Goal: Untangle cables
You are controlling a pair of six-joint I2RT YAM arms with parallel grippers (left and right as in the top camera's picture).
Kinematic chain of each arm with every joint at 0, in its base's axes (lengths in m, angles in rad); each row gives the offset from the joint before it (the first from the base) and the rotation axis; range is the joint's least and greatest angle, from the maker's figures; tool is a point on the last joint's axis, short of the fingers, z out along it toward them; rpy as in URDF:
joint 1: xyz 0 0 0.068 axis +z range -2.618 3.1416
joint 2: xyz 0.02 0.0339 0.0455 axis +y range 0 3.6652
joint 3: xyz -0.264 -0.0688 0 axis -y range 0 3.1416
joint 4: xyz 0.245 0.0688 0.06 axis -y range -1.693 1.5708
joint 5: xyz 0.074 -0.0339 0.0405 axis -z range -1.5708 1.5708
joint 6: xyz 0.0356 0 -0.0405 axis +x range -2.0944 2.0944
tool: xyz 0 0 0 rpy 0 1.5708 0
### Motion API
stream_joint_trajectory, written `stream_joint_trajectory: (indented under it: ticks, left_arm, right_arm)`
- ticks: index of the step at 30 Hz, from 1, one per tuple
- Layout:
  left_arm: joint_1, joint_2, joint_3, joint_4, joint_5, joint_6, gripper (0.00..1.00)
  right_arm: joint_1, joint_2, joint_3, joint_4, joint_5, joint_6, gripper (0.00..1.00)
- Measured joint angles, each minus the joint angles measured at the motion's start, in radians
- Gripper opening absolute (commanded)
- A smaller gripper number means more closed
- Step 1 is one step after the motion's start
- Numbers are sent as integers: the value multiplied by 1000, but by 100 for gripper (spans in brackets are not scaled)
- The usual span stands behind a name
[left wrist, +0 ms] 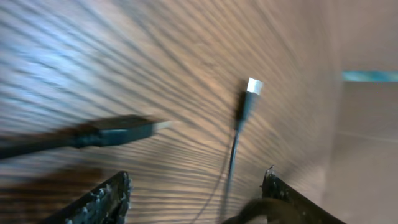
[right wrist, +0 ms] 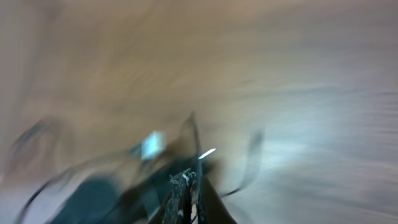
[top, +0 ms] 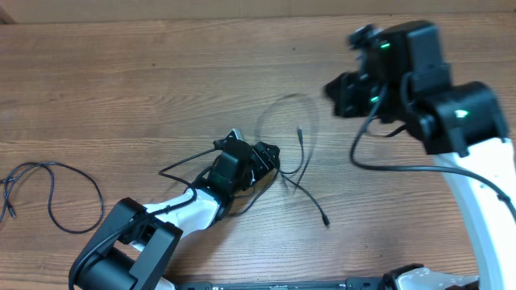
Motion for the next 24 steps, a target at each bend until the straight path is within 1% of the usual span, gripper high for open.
stream_joint_trajectory:
  ticks: [4, 7, 8, 9, 10, 13, 14, 17, 19, 24]
  left_arm:
    - [0, 4, 0, -9, -34, 12, 71]
    - [0, 4, 0, -9, -51, 23, 70]
    - [0, 4, 0, -8, -56, 23, 66]
    - [0, 4, 0, -8, -60, 23, 59]
    - [0, 4, 0, -9, -63, 27, 54]
    - [0, 4, 0, -8, -69, 32, 43]
    - [0, 4, 0, -8, -70, 32, 41]
    - [0, 4, 0, -5, -70, 36, 31]
    - [0, 4, 0, 2, -70, 39, 29]
    - [0, 4, 0, 52, -67, 41, 27]
  right_arm:
    - [-114, -21, 22, 12, 225, 55, 4]
    - [-195, -25, 22, 10, 326, 87, 4]
    - [-218, -25, 22, 8, 346, 95, 6]
    - [-235, -24, 22, 3, 356, 102, 9]
    - [-244, -24, 22, -3, 357, 105, 12]
    - [-253, -24, 22, -35, 320, 120, 29]
    - [-253, -23, 22, -44, 300, 124, 33]
    - [-253, -23, 22, -76, 244, 124, 43]
    - [-253, -21, 22, -101, 196, 126, 47]
    - [-253, -2, 22, -190, 98, 128, 48]
